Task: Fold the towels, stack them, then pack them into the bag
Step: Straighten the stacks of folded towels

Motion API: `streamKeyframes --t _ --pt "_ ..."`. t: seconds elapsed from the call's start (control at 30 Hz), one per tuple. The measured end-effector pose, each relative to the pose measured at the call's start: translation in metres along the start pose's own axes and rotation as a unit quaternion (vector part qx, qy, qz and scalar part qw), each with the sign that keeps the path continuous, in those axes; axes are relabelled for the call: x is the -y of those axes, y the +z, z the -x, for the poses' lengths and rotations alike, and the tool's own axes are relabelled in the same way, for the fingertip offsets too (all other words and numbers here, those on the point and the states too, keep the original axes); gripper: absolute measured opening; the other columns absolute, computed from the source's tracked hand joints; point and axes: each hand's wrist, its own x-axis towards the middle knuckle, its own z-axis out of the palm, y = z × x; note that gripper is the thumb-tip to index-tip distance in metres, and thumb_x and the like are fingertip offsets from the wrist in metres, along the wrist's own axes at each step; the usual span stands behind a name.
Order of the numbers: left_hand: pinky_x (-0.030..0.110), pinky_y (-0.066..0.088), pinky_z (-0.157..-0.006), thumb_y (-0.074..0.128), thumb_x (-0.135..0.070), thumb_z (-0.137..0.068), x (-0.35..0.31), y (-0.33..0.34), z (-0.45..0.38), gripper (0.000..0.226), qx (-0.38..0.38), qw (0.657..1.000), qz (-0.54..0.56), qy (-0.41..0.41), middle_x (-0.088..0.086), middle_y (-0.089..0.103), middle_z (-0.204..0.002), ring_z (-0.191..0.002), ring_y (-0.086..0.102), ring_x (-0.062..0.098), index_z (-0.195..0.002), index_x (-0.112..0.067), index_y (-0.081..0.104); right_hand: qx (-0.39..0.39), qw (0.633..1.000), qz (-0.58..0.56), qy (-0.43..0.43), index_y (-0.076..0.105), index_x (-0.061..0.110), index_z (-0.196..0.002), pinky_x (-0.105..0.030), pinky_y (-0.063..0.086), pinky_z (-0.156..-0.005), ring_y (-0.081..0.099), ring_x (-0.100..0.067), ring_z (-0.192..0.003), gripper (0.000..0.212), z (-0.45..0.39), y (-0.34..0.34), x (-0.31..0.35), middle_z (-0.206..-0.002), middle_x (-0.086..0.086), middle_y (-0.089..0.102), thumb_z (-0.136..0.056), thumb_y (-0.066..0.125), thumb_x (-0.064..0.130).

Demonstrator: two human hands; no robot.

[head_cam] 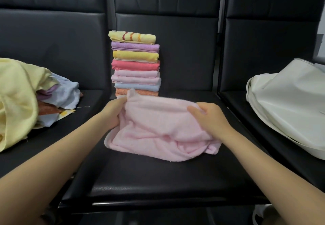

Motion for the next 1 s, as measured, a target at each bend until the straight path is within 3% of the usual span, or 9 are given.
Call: streamKeyframes --t 0.07,0.23,0.37,0.53,0.63,0.77,0.87,0.93,1.0 --pt "0.024 0.048 -0.063 0.052 -0.022 -0.097 0.0 -0.001 -0.001 0.019 0.001 0.999 0.039 0.0 0.001 0.064 -0.074 -0.066 0.062 0.008 -0.079 -0.017 0.059 0.004 0.998 -0.066 0.008 0.053 0.005 -0.07 -0.028 0.032 -0.058 0.042 -0.012 -0.06 0.037 -0.001 -0.006 0.0 -0.065 -0.004 0.048 -0.094 0.059 0.032" --pt "0.02 0.048 -0.055 0.051 -0.023 -0.098 -0.005 -0.003 0.0 0.017 -0.03 0.994 0.102 0.006 -0.002 0.063 -0.072 -0.063 0.06 0.006 -0.086 -0.016 0.061 0.24 0.966 -0.082 0.045 0.069 0.019 -0.085 -0.021 0.046 -0.065 0.064 -0.006 -0.074 0.013 -0.005 -0.023 -0.006 -0.078 0.007 0.067 -0.084 0.073 0.032" --pt "0.021 0.046 -0.061 0.048 -0.023 -0.099 -0.005 -0.012 -0.006 0.017 -0.043 0.994 0.1 0.005 -0.002 0.064 -0.085 -0.074 0.06 0.008 -0.091 -0.019 0.063 0.218 0.967 -0.126 0.045 0.072 0.027 -0.095 -0.023 0.051 -0.073 0.068 -0.007 -0.086 0.008 -0.01 -0.027 -0.017 -0.091 0.01 0.072 -0.088 0.069 0.025" --pt "0.026 0.047 -0.066 0.051 -0.027 -0.098 -0.002 -0.011 -0.013 0.014 -0.055 0.995 0.084 -0.012 0.001 0.065 -0.098 -0.084 0.061 0.012 -0.099 -0.019 0.063 0.186 0.982 -0.039 0.006 0.071 0.037 -0.097 -0.021 0.047 -0.077 0.064 0.003 -0.087 0.015 -0.014 -0.016 -0.022 -0.092 0.02 0.071 -0.094 0.06 0.027" --pt "0.026 0.045 -0.064 0.05 -0.027 -0.099 0.002 -0.007 -0.014 0.015 -0.055 0.996 0.075 -0.007 0.001 0.064 -0.096 -0.083 0.06 0.011 -0.102 -0.019 0.062 0.183 0.983 -0.022 0.005 0.073 0.037 -0.094 -0.028 0.054 -0.08 0.067 -0.004 -0.087 0.015 -0.014 -0.01 -0.018 -0.09 0.014 0.072 -0.094 0.058 0.033" --pt "0.021 0.042 -0.059 0.046 -0.027 -0.1 0.007 -0.004 -0.016 0.017 -0.07 0.995 0.065 0.01 0.0 0.059 -0.086 -0.075 0.056 0.007 -0.093 -0.02 0.061 0.264 0.963 0.019 0.041 0.068 0.023 -0.081 -0.034 0.053 -0.076 0.064 -0.014 -0.076 0.022 -0.016 -0.007 -0.015 -0.079 0.005 0.067 -0.088 0.062 0.043" --pt "0.022 0.044 -0.06 0.049 -0.025 -0.099 0.005 -0.008 -0.018 0.015 -0.1 0.992 0.08 0.017 -0.002 0.06 -0.086 -0.075 0.057 0.007 -0.104 -0.017 0.061 0.306 0.949 0.01 0.08 0.066 0.016 -0.082 -0.027 0.048 -0.07 0.06 -0.016 -0.073 0.028 -0.014 -0.009 -0.014 -0.078 0.0 0.063 -0.084 0.068 0.044" --pt "0.022 0.044 -0.061 0.051 -0.025 -0.097 0.004 -0.011 -0.02 0.014 -0.121 0.989 0.086 0.014 -0.003 0.06 -0.085 -0.074 0.057 0.008 -0.106 -0.018 0.06 0.258 0.964 -0.007 0.06 0.069 0.023 -0.095 -0.021 0.049 -0.078 0.063 -0.011 -0.092 0.014 -0.017 -0.01 -0.018 -0.101 0.006 0.066 -0.087 0.069 0.035" --pt "0.023 0.044 -0.062 0.054 -0.026 -0.096 0.004 -0.014 -0.023 0.013 -0.136 0.987 0.081 0.008 -0.004 0.061 -0.085 -0.075 0.057 0.009 -0.104 -0.018 0.061 0.181 0.981 -0.051 0.043 0.069 0.026 -0.103 -0.021 0.047 -0.084 0.06 -0.005 -0.1 0.013 -0.021 -0.014 -0.023 -0.11 0.01 0.065 -0.09 0.067 0.028"
